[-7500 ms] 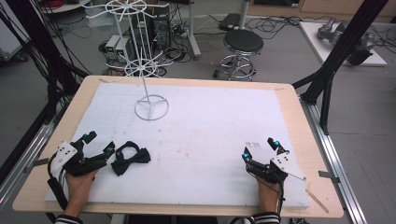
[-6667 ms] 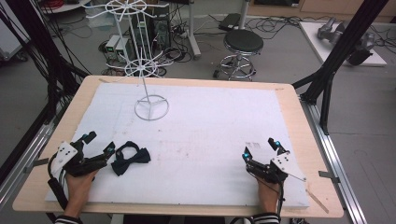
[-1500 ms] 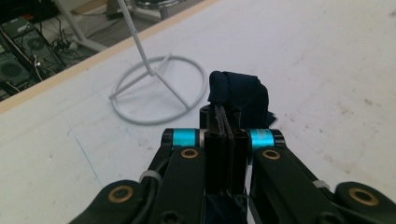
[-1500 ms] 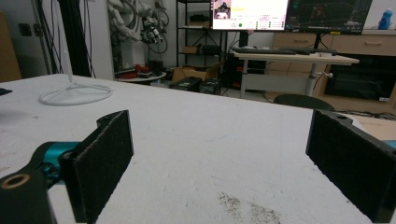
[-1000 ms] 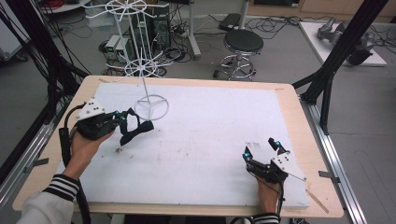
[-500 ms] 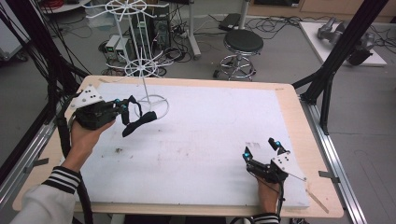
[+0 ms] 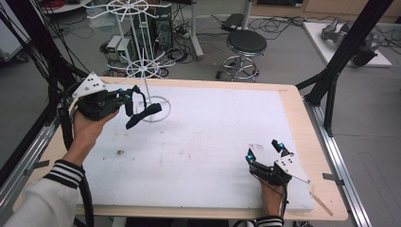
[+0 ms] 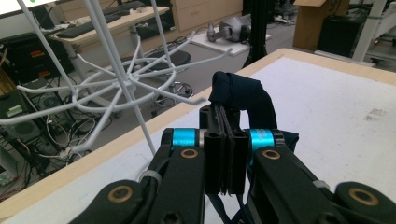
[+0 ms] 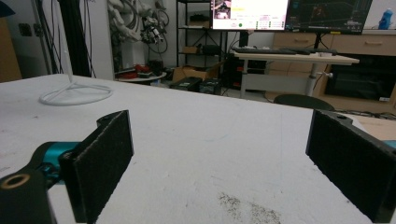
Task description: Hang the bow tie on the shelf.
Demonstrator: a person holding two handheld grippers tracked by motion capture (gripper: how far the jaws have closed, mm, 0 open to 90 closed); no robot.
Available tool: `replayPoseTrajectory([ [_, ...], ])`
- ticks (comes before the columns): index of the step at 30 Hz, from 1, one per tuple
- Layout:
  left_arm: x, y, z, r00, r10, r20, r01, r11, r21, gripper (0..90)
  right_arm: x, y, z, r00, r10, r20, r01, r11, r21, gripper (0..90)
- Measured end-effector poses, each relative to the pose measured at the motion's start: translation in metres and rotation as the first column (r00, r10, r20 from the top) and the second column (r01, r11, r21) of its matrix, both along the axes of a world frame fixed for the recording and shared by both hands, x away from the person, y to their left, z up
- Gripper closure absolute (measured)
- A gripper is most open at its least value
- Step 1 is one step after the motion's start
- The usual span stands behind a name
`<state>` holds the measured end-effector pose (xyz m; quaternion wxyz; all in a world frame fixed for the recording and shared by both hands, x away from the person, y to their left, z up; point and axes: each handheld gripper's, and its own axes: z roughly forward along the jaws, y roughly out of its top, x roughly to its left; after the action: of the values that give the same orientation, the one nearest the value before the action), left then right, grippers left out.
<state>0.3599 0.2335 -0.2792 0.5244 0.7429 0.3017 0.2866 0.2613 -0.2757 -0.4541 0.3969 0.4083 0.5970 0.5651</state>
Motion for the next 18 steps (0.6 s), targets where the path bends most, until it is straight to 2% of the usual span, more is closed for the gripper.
replayPoseTrajectory([
  [8, 0.016, -0.004, 0.013, 0.9994, 0.034, -0.003, -0.034, 0.9993, 0.012, 88.1, 0.0, 0.0, 0.0, 1.0, 0.002, -0.001, -0.002, 1.0, 0.003, 6.5],
  [9, 0.018, -0.004, 0.015, 0.9993, 0.036, -0.006, -0.035, 0.9991, 0.025, 88.0, 0.0, 0.0, 0.0, 1.0, 0.002, -0.001, -0.002, 1.0, 0.003, 6.5],
  [10, 0.019, -0.005, 0.015, 0.9991, 0.043, -0.004, -0.043, 0.999, 0.017, 88.1, 0.0, 0.0, 0.0, 1.0, 0.003, -0.001, -0.003, 1.0, 0.004, 6.5],
  [18, 0.031, -0.004, 0.017, 0.997, 0.075, -0.022, -0.074, 0.996, 0.051, 88.0, 0.0, -0.001, 0.0, 1.0, 0.002, 0.005, -0.002, 1.0, 0.003, 6.5],
])
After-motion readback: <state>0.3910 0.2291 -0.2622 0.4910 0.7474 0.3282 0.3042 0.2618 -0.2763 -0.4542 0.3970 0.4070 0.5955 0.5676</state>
